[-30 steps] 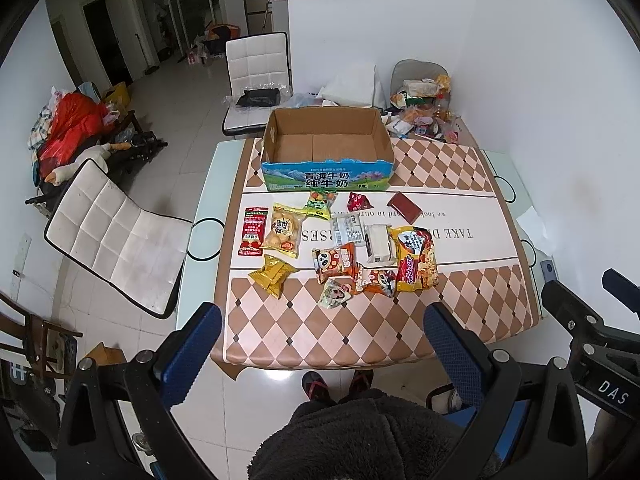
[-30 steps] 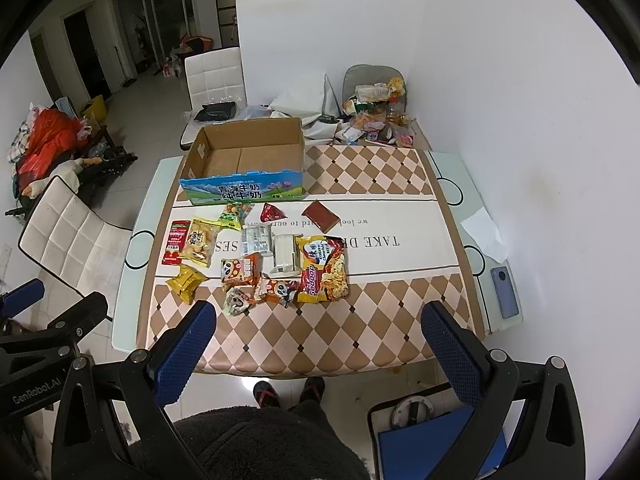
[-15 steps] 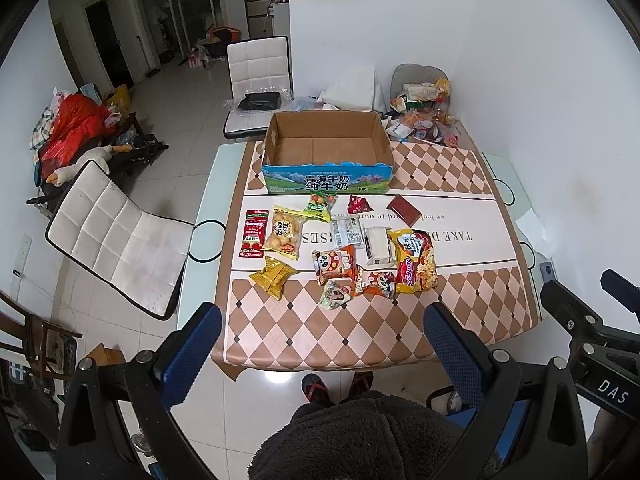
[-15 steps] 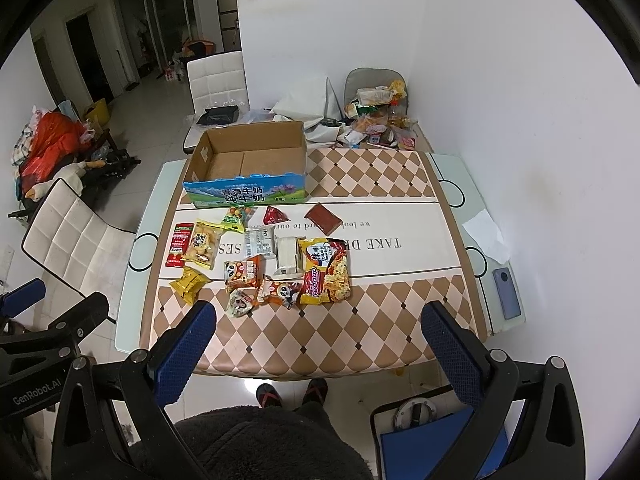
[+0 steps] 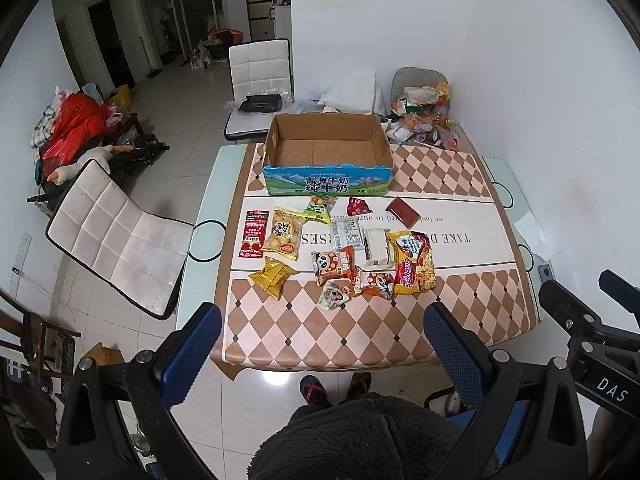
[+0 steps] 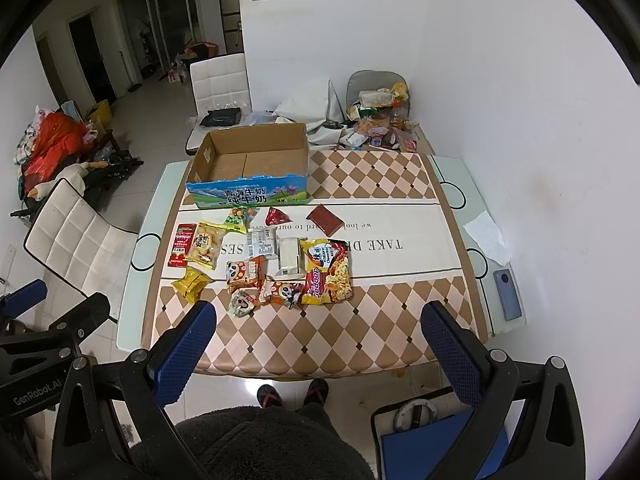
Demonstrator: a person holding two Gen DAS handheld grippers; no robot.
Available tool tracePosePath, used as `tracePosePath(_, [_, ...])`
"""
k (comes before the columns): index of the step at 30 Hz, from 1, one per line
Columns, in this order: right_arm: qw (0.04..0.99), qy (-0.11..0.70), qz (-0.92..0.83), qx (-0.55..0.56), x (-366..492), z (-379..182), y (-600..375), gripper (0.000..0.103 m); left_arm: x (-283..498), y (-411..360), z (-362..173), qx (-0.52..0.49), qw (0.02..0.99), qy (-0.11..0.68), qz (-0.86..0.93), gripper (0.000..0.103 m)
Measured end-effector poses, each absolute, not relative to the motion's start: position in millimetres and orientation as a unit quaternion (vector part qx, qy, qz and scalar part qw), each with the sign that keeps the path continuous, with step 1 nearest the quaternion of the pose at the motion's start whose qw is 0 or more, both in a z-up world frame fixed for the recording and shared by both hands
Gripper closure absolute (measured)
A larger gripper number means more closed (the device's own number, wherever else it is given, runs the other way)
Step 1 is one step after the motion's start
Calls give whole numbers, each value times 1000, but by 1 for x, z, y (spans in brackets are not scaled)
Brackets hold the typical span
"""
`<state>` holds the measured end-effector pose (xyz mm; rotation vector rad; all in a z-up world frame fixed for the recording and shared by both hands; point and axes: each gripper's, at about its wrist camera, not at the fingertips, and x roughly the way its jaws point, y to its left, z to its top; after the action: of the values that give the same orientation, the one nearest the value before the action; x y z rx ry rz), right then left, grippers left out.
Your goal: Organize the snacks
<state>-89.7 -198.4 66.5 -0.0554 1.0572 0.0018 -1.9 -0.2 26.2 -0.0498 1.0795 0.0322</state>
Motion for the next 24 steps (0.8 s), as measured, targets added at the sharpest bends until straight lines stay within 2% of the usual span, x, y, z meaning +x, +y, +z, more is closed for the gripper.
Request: tracePosePath(24, [867,497,7,-26,-87,77,-192,0,-5,2,26,-24,859,512,13,0])
